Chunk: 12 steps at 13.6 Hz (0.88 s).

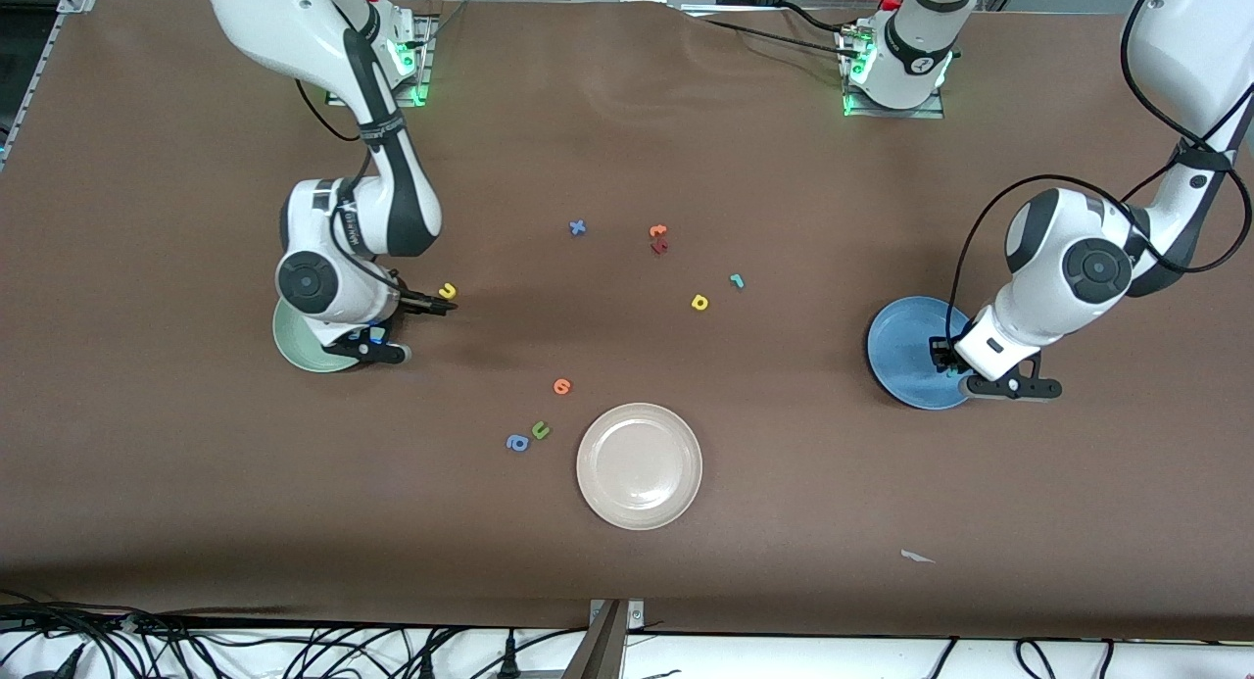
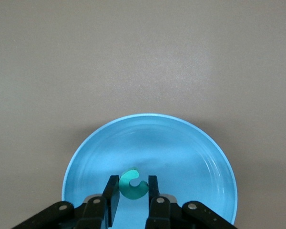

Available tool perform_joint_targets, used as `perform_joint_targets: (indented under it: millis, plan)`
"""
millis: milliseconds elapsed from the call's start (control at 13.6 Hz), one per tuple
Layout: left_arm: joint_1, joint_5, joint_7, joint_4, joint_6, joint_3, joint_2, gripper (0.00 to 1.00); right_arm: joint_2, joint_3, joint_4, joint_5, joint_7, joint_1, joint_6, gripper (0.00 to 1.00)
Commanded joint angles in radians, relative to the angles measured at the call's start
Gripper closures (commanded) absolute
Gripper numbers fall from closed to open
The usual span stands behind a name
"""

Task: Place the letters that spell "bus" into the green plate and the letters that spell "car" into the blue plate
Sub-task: 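Drop the b on the green plate while the left gripper drops the c, then grasp the yellow u with the right gripper while the left gripper reaches the a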

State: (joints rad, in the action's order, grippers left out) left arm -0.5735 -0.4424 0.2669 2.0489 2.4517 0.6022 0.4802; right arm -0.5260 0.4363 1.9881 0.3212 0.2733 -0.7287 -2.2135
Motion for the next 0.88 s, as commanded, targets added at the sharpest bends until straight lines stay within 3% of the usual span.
perform_joint_targets:
  millis: [0, 220, 440, 660, 806]
  plan:
    - [-0.011, 0.014, 0.008, 0.065, 0.032, 0.013, -0.054, 0.00, 0.052, -0.034, 0.135, 0.016, 0.078, -0.005, -0.153, 0.01]
    - [-0.002, 0.014, 0.029, 0.051, -0.025, 0.025, -0.066, 0.00, 0.058, -0.076, 0.141, 0.016, 0.168, -0.006, -0.176, 0.01]
    - [0.023, 0.016, 0.188, 0.040, -0.068, 0.128, -0.075, 0.00, 0.054, -0.094, 0.146, 0.018, 0.219, -0.006, -0.180, 0.08]
    - [0.085, 0.024, 0.436, 0.046, -0.095, 0.226, -0.065, 0.00, 0.054, -0.102, 0.152, 0.018, 0.219, -0.006, -0.180, 0.33]
    - [0.208, 0.025, 0.605, 0.045, -0.095, 0.228, -0.040, 0.00, 0.052, -0.102, 0.158, 0.016, 0.213, -0.006, -0.178, 0.51]
